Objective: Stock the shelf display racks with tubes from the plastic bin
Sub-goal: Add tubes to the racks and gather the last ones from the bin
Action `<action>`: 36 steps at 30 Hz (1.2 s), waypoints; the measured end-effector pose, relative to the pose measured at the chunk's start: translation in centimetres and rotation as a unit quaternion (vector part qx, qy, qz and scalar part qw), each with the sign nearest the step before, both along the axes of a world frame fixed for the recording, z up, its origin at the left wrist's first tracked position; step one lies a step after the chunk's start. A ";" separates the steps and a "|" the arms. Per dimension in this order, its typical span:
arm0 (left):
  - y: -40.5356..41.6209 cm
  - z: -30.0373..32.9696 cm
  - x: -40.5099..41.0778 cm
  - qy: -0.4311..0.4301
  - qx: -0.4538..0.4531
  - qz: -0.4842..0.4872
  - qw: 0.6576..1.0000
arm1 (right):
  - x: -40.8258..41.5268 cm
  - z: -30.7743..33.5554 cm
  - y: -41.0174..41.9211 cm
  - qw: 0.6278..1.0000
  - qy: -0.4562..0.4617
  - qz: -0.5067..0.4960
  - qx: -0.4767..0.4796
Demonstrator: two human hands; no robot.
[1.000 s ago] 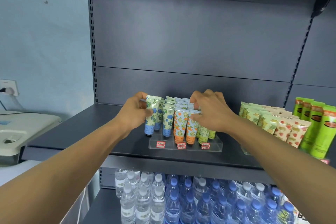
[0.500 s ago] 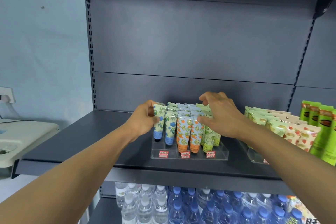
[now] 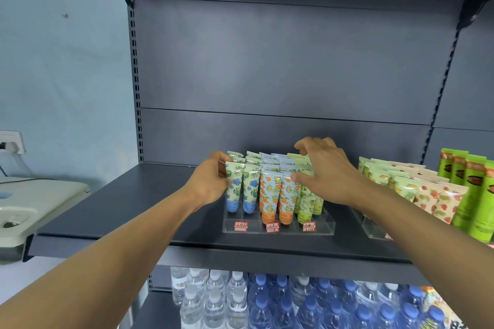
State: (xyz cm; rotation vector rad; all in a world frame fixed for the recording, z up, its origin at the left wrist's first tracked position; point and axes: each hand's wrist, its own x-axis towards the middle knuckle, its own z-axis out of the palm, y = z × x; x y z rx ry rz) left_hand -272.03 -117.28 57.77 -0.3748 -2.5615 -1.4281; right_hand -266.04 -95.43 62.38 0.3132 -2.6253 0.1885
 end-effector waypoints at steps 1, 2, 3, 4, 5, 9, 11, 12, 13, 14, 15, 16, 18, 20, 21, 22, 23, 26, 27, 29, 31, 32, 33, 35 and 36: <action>0.0 0.1 0.2 0.002 -0.009 0.010 1.000 | 0.2 0.0 0.0 1.000 -0.001 0.001 0.002; -0.1 0.2 0.5 0.005 -0.021 0.022 1.000 | 0.5 0.0 0.0 1.000 -0.001 0.002 0.004; -0.2 0.4 0.8 0.011 -0.036 0.037 0.999 | 0.8 0.1 0.1 1.000 -0.002 0.005 0.007; -0.3 0.5 1.5 0.017 -0.051 0.053 0.997 | 1.4 0.0 0.2 1.000 -0.005 0.008 0.006; -0.5 0.7 2.0 0.031 -0.065 0.069 0.995 | 1.8 -0.1 0.2 1.000 -0.003 0.013 0.006; -0.3 1.8 5.7 0.108 -0.142 0.094 0.979 | 4.5 -0.5 0.6 0.999 0.013 0.039 0.009; 0.5 2.1 8.3 0.136 -0.170 0.087 0.972 | 6.1 -1.1 0.9 0.998 0.021 0.052 0.010; 1.0 2.0 9.5 0.147 -0.180 0.084 0.969 | 7.0 -1.6 1.0 0.998 0.026 0.061 0.010; 1.6 1.8 10.7 0.157 -0.188 0.082 0.966 | 7.8 -2.1 1.1 0.997 0.030 0.070 0.010; 2.2 1.4 11.9 0.163 -0.197 0.078 0.964 | 8.7 -2.9 1.2 0.996 0.032 0.079 0.008; 2.8 0.8 13.1 0.167 -0.210 0.074 0.961 | 9.5 -3.8 1.4 0.996 0.031 0.088 0.005; 3.5 0.0 14.3 0.167 -0.231 0.070 0.956 | 10.3 -4.8 1.6 0.995 0.028 0.097 0.004; 4.8 -2.1 16.5 0.155 -0.287 0.065 0.943 | 11.6 -7.6 2.0 0.994 0.015 0.112 0.016; 6.2 -4.8 18.5 0.136 -0.336 0.059 0.930 | 12.6 -11.0 2.6 0.992 -0.014 0.119 0.035; 6.9 -6.3 19.4 0.128 -0.354 0.055 0.925 | 13.1 -12.8 2.9 0.992 -0.032 0.118 0.036; 7.6 -8.0 20.1 0.113 -0.368 0.052 0.921 | 13.5 -14.6 3.2 0.992 -0.051 0.115 0.031; 8.1 -9.8 20.6 0.095 -0.381 0.048 0.919 | 14.0 -16.5 3.5 0.991 -0.072 0.109 0.024; 9.4 -15.5 21.8 0.010 -0.419 0.013 0.908 | 15.5 -22.1 4.5 0.983 -0.164 0.082 0.028; 9.7 -17.4 22.1 -0.017 -0.426 -0.004 0.905 | 16.0 -23.9 4.8 0.978 -0.194 0.073 0.036; 10.2 -21.1 22.5 -0.062 -0.434 -0.038 0.898 | 17.1 -27.2 5.4 0.968 -0.241 0.055 0.043; 10.5 -24.7 22.9 -0.095 -0.440 -0.064 0.890 | 18.4 -30.5 5.9 0.956 -0.288 0.037 0.038; 10.6 -26.4 23.0 -0.109 -0.444 -0.075 0.886 | 19.1 -32.2 6.1 0.950 -0.309 0.028 0.037; 10.7 -28.2 23.3 -0.121 -0.448 -0.086 0.882 | 19.7 -34.0 6.3 0.945 -0.324 0.020 0.036; 10.6 -31.8 23.8 -0.151 -0.460 -0.111 0.868 | 21.3 -37.6 6.7 0.938 -0.347 0.002 0.031; 10.6 -33.8 24.2 -0.170 -0.466 -0.124 0.859 | 22.1 -39.4 6.9 0.930 -0.367 -0.007 0.029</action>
